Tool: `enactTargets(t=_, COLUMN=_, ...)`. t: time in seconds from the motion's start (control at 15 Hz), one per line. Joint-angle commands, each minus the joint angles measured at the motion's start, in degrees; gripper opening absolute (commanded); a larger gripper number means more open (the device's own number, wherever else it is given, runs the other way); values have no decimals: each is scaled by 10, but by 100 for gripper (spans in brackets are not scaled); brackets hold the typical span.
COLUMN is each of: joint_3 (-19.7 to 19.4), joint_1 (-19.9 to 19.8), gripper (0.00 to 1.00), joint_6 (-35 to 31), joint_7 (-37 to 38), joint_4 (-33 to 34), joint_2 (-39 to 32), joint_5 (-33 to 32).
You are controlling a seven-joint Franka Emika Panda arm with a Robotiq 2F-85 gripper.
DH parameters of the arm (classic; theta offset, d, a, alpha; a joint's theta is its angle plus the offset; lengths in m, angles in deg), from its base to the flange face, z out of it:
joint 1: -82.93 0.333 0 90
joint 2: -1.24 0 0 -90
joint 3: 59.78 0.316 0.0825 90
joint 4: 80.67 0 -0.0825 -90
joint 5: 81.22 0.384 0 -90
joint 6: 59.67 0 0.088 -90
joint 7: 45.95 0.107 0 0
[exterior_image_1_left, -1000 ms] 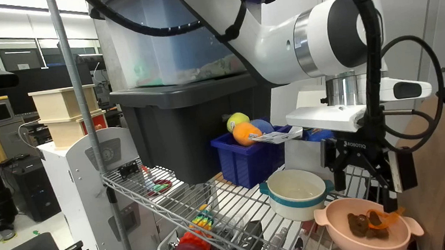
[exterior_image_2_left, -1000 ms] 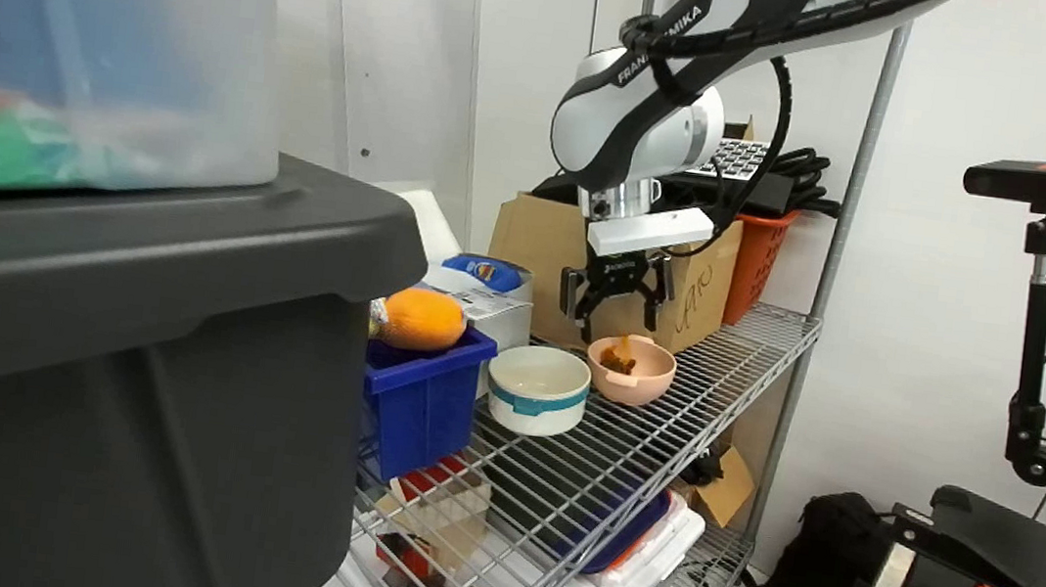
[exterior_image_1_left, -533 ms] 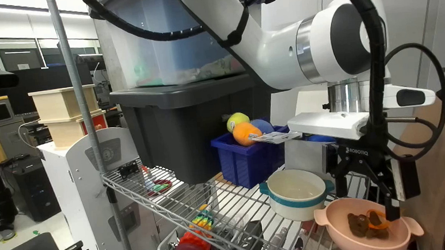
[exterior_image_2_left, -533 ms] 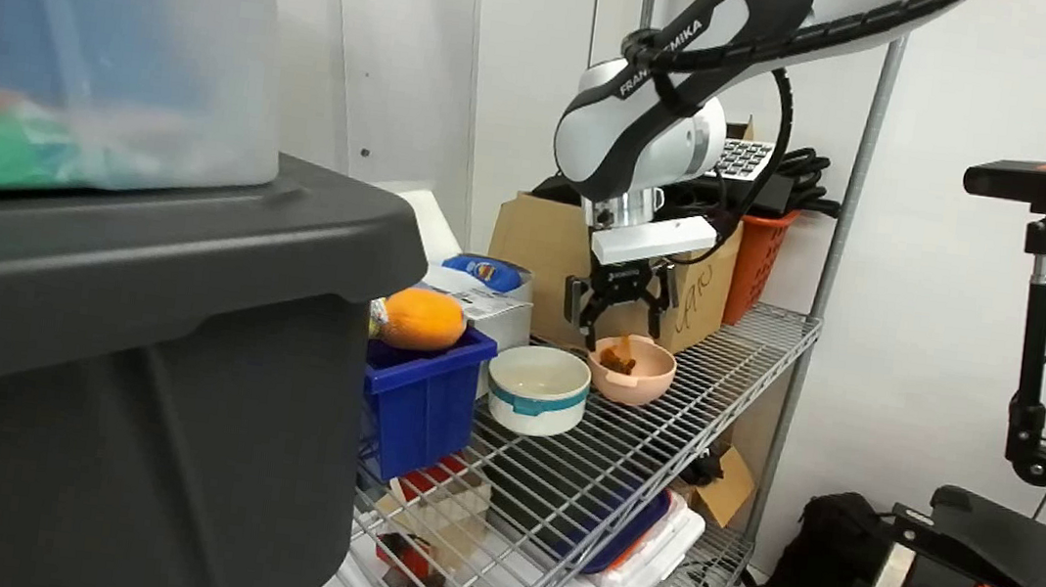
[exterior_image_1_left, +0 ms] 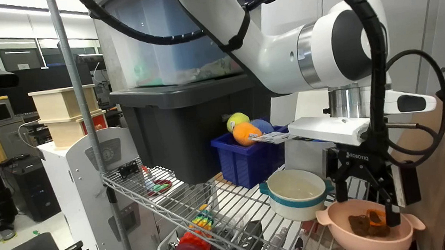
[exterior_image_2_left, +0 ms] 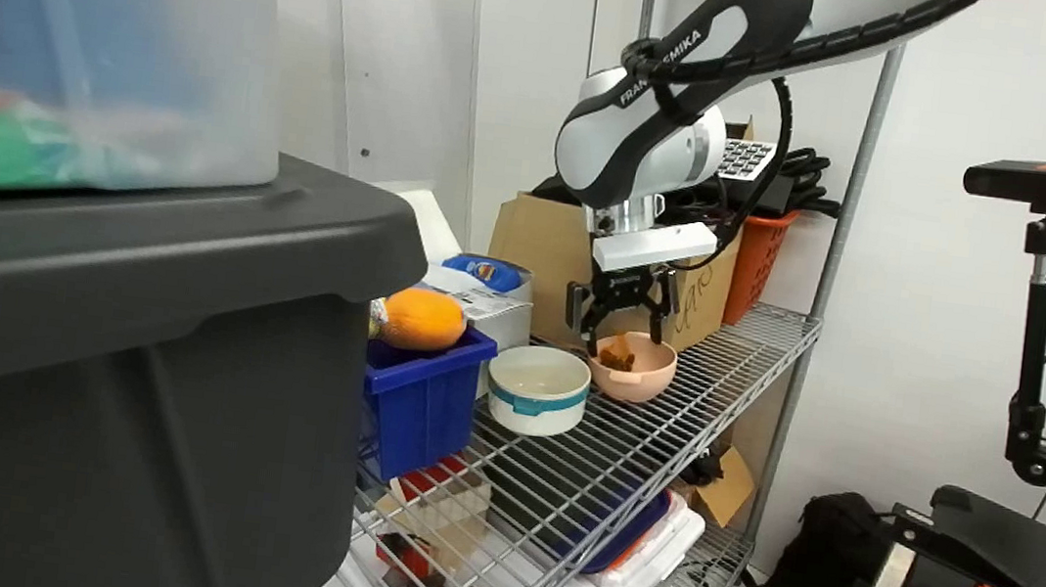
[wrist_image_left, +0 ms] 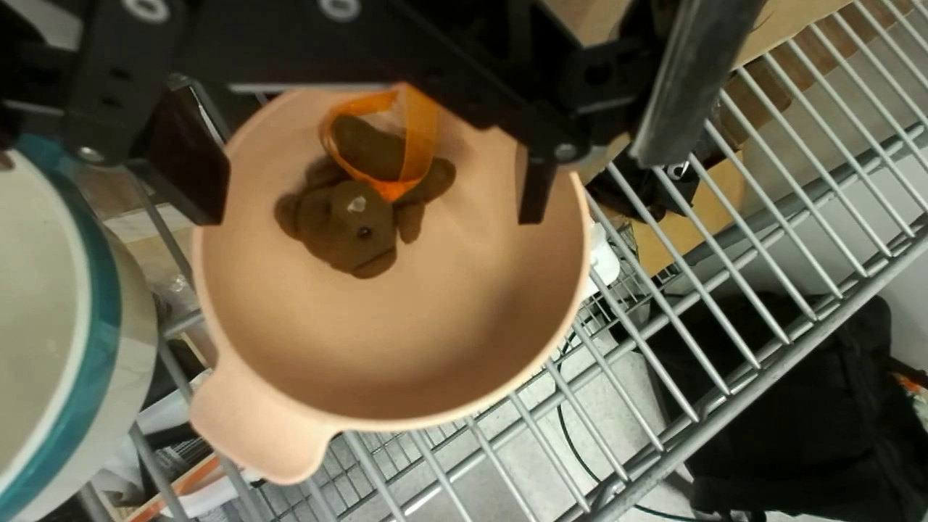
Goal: Transfer the bear plushie from the pink bowl to the cream bowl
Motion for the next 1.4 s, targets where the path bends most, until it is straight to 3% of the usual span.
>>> enactTargets(t=0.0, joint_3=4, joint_1=-8, gripper=100, joint_6=19, joint_7=-7, joint_4=32, joint_2=-21, joint_5=10)
enactTargets(t=0.87, joint_3=2, joint_1=-15, gripper=99, joint_6=20, joint_7=-6, joint_4=40, joint_2=-30, joint_5=11)
enactTargets(t=1.0, joint_3=2, joint_1=-16, gripper=75, joint_6=20, joint_7=-6, joint_4=40, joint_2=-29, joint_5=12)
enactTargets(t=1.13, joint_3=3, joint_1=-17, gripper=63, joint_6=20, joint_7=-6, joint_4=42, joint_2=-30, joint_5=12)
enactTargets(t=1.33, joint_3=2, joint_1=-18, gripper=38, joint_6=20, joint_7=-6, joint_4=43, joint_2=-32, joint_5=12)
